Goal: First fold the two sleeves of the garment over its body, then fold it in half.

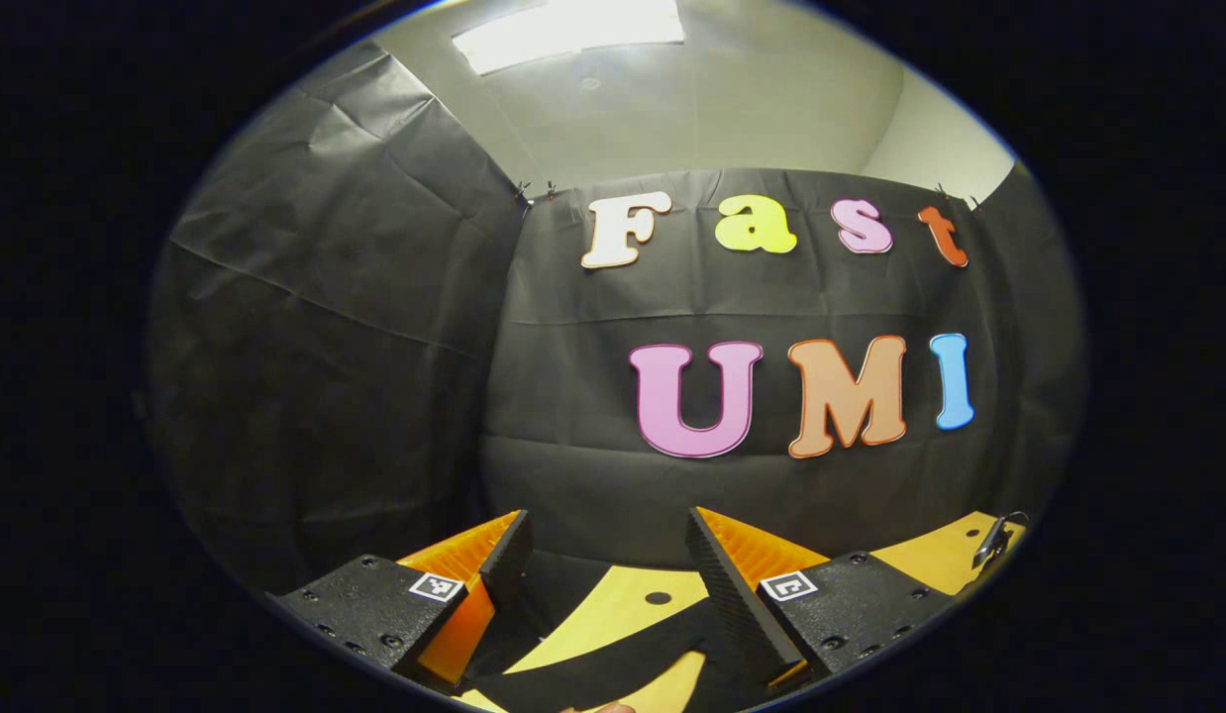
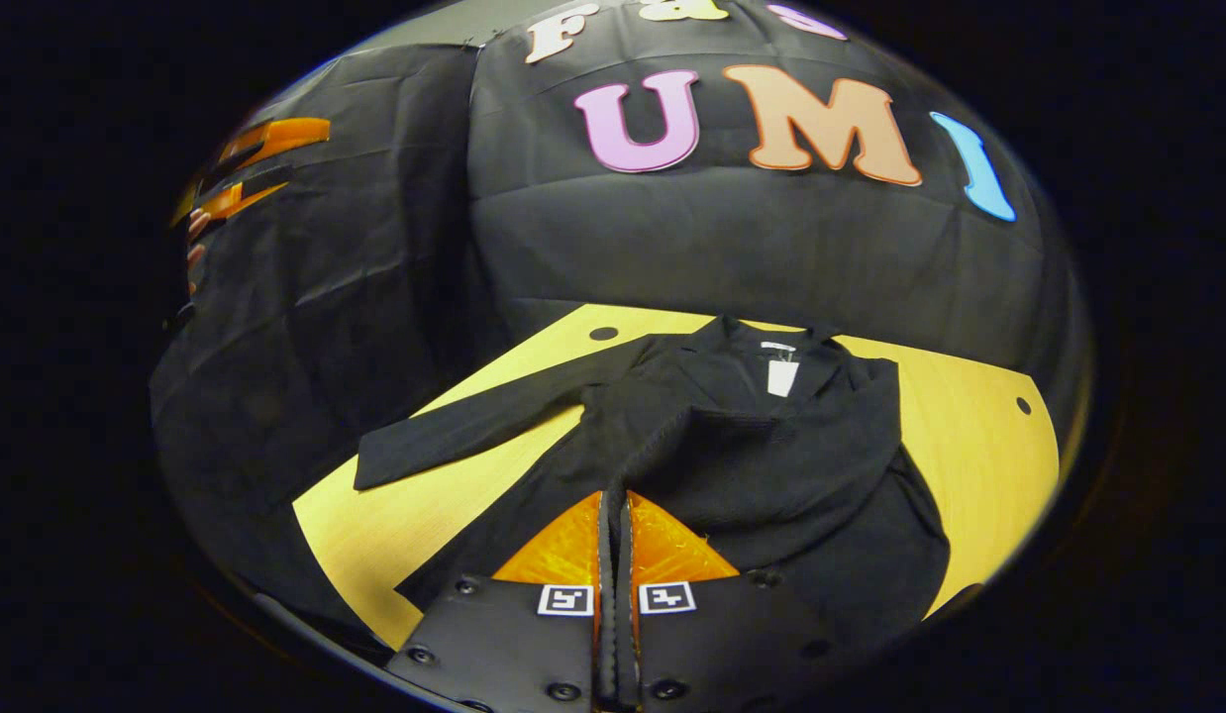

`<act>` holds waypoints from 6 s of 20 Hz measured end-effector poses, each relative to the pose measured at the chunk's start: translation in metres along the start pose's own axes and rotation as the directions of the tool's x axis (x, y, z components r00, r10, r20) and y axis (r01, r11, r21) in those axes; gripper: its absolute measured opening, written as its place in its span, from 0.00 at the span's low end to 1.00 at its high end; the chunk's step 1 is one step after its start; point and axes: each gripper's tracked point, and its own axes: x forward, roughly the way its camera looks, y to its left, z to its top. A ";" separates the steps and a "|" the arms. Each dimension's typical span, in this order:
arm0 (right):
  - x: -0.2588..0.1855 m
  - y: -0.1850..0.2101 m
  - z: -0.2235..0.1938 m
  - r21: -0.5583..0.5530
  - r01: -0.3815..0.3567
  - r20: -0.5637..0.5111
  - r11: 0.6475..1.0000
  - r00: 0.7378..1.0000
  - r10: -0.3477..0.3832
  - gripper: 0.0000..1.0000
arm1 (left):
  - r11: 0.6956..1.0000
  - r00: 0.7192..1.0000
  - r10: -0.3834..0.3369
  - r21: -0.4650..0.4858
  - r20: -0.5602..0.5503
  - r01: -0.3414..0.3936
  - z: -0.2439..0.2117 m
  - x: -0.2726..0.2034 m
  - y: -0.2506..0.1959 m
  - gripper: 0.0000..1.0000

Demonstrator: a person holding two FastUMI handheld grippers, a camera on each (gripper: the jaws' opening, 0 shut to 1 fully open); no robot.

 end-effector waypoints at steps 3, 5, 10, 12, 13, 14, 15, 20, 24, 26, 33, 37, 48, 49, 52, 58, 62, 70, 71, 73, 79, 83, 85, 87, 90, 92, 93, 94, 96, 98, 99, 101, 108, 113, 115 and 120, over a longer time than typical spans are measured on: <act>0.013 0.019 -0.004 0.029 -0.016 -0.011 0.999 1.000 0.016 0.29 | 1.000 1.000 0.000 0.015 -0.028 0.000 -0.015 0.004 0.017 0.92; 0.000 0.032 0.022 0.044 -0.054 0.094 0.998 0.994 0.050 0.74 | 1.000 0.999 -0.003 0.026 -0.055 0.004 -0.030 0.008 0.027 0.92; -0.096 0.004 0.121 0.101 0.081 0.489 0.992 0.864 -0.120 0.95 | 0.999 0.984 -0.011 0.044 -0.176 0.019 -0.092 0.024 0.040 0.92; -0.153 -0.028 0.160 0.169 0.163 0.619 0.972 0.750 -0.233 0.95 | 0.997 0.975 -0.033 0.055 -0.221 0.046 -0.114 0.028 0.036 0.93; -0.181 -0.047 0.175 0.206 0.200 0.663 0.958 0.692 -0.287 0.94 | 0.996 0.968 -0.040 0.062 -0.246 0.057 -0.130 0.032 0.036 0.92; -0.213 -0.063 0.185 0.238 0.239 0.696 0.941 0.634 -0.337 0.93 | 0.995 0.960 -0.048 0.073 -0.276 0.071 -0.144 0.035 0.034 0.92; -0.241 -0.080 0.192 0.265 0.283 0.717 0.922 0.582 -0.384 0.93 | 0.992 0.949 -0.061 0.084 -0.309 0.091 -0.160 0.038 0.032 0.93; -0.360 -0.137 0.190 0.323 0.505 0.746 0.801 0.385 -0.543 1.00 | 0.953 0.853 -0.126 0.178 -0.507 0.246 -0.249 0.039 0.028 0.94; -0.437 -0.156 0.173 0.424 0.556 0.744 0.715 0.236 -0.625 0.98 | 0.949 0.727 -0.113 0.142 -0.677 0.280 -0.329 0.005 0.035 0.94; -0.461 -0.160 0.161 0.461 0.567 0.740 0.683 0.179 -0.648 0.94 | 0.953 0.660 -0.101 0.118 -0.744 0.280 -0.361 -0.015 0.038 0.95; -0.492 -0.172 0.149 0.507 0.589 0.707 0.630 0.135 -0.695 0.99 | 0.960 0.572 -0.144 0.028 -0.808 0.280 -0.401 -0.039 0.012 0.90; -0.490 -0.171 0.152 0.504 0.599 0.693 0.622 0.149 -0.705 0.97 | 0.949 0.570 -0.232 -0.055 -0.788 0.310 -0.403 -0.043 -0.009 0.61; -0.424 -0.177 0.174 0.389 0.610 0.684 0.690 0.310 -0.660 0.97 | 0.945 0.632 -0.216 0.003 -0.744 0.327 -0.366 -0.039 -0.043 0.00; -0.419 -0.176 0.178 0.378 0.602 0.692 0.703 0.321 -0.647 0.97 | 0.946 0.649 -0.229 -0.008 -0.726 0.325 -0.353 -0.035 -0.049 0.00; -0.403 -0.176 0.189 0.341 0.579 0.711 0.741 0.356 -0.606 0.96 | 0.944 0.691 -0.270 -0.043 -0.671 0.327 -0.304 -0.019 -0.066 0.00; -0.383 -0.189 0.186 0.309 0.552 0.709 0.775 0.410 -0.574 0.97 | 0.898 0.750 -0.391 -0.043 -0.533 0.438 -0.219 0.013 -0.129 0.00; -0.384 -0.213 0.176 0.303 0.566 0.693 0.766 0.420 -0.585 0.99 | 0.829 0.694 -0.482 -0.021 -0.534 0.560 -0.209 0.023 -0.201 0.00; -0.393 -0.281 0.150 0.320 0.590 0.642 0.741 0.441 -0.628 0.99 | 0.678 0.511 -0.578 -0.025 -0.637 0.735 -0.258 0.004 -0.354 0.00; -0.395 -0.291 0.149 0.317 0.596 0.637 0.738 0.443 -0.631 0.99 | 0.662 0.492 -0.577 -0.020 -0.652 0.749 -0.266 0.000 -0.368 0.00; -0.394 -0.310 0.140 0.315 0.603 0.623 0.733 0.451 -0.639 0.99 | 0.628 0.459 -0.577 -0.008 -0.675 0.778 -0.280 -0.004 -0.396 0.00; -0.369 -0.363 0.109 0.322 0.575 0.550 0.752 0.533 -0.643 0.98 | 0.552 0.446 -0.533 0.104 -0.719 0.827 -0.312 -0.009 -0.478 0.00; -0.348 -0.382 0.102 0.306 0.520 0.532 0.798 0.601 -0.596 0.99 | 0.636 0.545 -0.587 0.076 -0.599 0.768 -0.273 -0.016 -0.501 1.00; -0.333 -0.384 0.101 0.291 0.480 0.535 0.828 0.636 -0.556 1.00 | 0.698 0.590 -0.571 0.041 -0.572 0.715 -0.252 -0.018 -0.482 0.93; -0.316 -0.379 0.099 0.269 0.432 0.536 0.861 0.675 -0.506 0.99 | 0.773 0.648 -0.526 0.008 -0.551 0.635 -0.232 -0.019 -0.451 0.94; -0.288 -0.356 0.089 0.239 0.335 0.525 0.911 0.745 -0.412 0.99 | 0.866 0.733 -0.432 -0.015 -0.525 0.500 -0.205 -0.020 -0.388 0.94; -0.267 -0.340 0.077 0.209 0.284 0.500 0.936 0.791 -0.352 0.99 | 0.913 0.784 -0.354 -0.008 -0.510 0.407 -0.191 -0.025 -0.341 0.94; -0.259 -0.332 0.069 0.197 0.269 0.480 0.943 0.812 -0.332 0.99 | 0.931 0.801 -0.314 -0.002 -0.509 0.364 -0.188 -0.033 -0.318 0.94; -0.253 -0.324 0.059 0.191 0.261 0.461 0.946 0.827 -0.321 0.99 | 0.943 0.811 -0.283 0.007 -0.512 0.333 -0.188 -0.042 -0.296 0.94; -0.243 -0.306 0.042 0.184 0.243 0.430 0.952 0.851 -0.300 0.99 | 0.959 0.822 -0.218 0.038 -0.526 0.279 -0.194 -0.064 -0.253 0.94; -0.231 -0.291 0.015 0.167 0.252 0.378 0.953 0.876 -0.298 0.99 | 0.969 0.802 -0.180 0.039 -0.570 0.245 -0.213 -0.090 -0.218 0.94; -0.225 -0.287 -0.001 0.163 0.261 0.337 0.952 0.892 -0.302 0.99 | 0.973 0.777 -0.161 0.034 -0.609 0.228 -0.227 -0.106 -0.204 0.94; -0.213 -0.268 -0.034 0.138 0.252 0.276 0.958 0.919 -0.282 0.99 | 0.980 0.744 -0.129 0.032 -0.656 0.198 -0.252 -0.133 -0.179 0.94; -0.166 -0.248 -0.160 0.157 0.285 -0.060 0.946 0.958 -0.279 1.00 | 0.979 0.597 -0.090 0.038 -0.797 0.198 -0.339 -0.201 -0.142 0.95; -0.153 -0.236 -0.192 0.185 0.286 -0.172 0.940 0.951 -0.255 0.98 | 0.982 0.551 -0.100 0.006 -0.829 0.187 -0.360 -0.212 -0.138 0.95; -0.140 -0.233 -0.204 0.199 0.271 -0.202 0.942 0.952 -0.231 0.99 | 0.980 0.552 -0.119 -0.007 -0.825 0.200 -0.362 -0.211 -0.138 0.95; -0.136 -0.225 -0.207 0.152 0.260 -0.236 0.953 0.946 -0.221 0.95 | 0.973 0.578 -0.171 -0.043 -0.798 0.229 -0.363 -0.209 -0.145 0.89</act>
